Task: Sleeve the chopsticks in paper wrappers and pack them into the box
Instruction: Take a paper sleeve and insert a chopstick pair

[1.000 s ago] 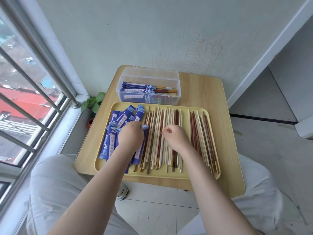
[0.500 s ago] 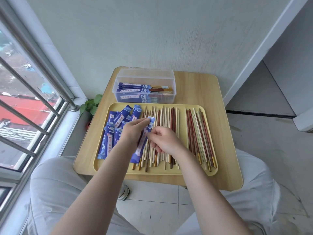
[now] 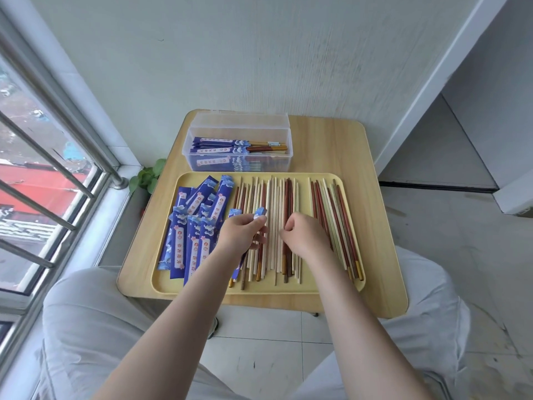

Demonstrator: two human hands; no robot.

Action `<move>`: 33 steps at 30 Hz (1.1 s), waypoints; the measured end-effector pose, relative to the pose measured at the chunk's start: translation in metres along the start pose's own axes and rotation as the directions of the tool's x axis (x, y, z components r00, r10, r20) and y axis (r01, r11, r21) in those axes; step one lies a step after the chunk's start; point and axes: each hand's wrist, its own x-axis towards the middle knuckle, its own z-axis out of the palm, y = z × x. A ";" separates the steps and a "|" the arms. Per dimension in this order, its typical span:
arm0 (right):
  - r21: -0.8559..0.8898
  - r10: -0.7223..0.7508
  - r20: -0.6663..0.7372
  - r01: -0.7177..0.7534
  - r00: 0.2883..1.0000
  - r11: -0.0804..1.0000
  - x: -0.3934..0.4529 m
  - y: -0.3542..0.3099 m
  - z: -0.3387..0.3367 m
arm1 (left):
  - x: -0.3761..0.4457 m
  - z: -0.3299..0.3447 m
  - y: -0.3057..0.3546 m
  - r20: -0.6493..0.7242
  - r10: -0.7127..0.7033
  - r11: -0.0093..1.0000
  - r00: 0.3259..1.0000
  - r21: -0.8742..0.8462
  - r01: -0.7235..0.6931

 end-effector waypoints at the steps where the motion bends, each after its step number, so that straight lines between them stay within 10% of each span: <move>1: -0.040 0.010 -0.004 -0.010 1.000 0.999 -0.001 -0.001 0.004 | 0.000 0.002 -0.001 -0.007 -0.006 1.000 1.000 0.008 0.006; 11: -0.192 0.052 -0.028 -0.056 0.998 0.980 -0.002 -0.005 0.007 | -0.001 0.008 -0.008 -0.023 -0.049 0.998 0.999 -0.030 0.049; 21: 0.190 -0.070 -0.112 0.091 0.991 0.978 -0.007 -0.007 -0.019 | -0.004 0.004 -0.004 0.033 -0.089 0.993 0.995 -0.078 0.092; 28: 0.776 -0.053 -0.091 0.104 0.994 0.622 -0.012 -0.021 -0.056 | -0.010 -0.008 0.007 0.122 -0.092 0.987 0.988 -0.117 0.107; 33: 0.835 -0.061 -0.344 0.334 0.937 0.438 -0.014 -0.022 -0.066 | -0.017 -0.019 0.024 0.217 -0.041 0.998 0.975 -0.034 0.050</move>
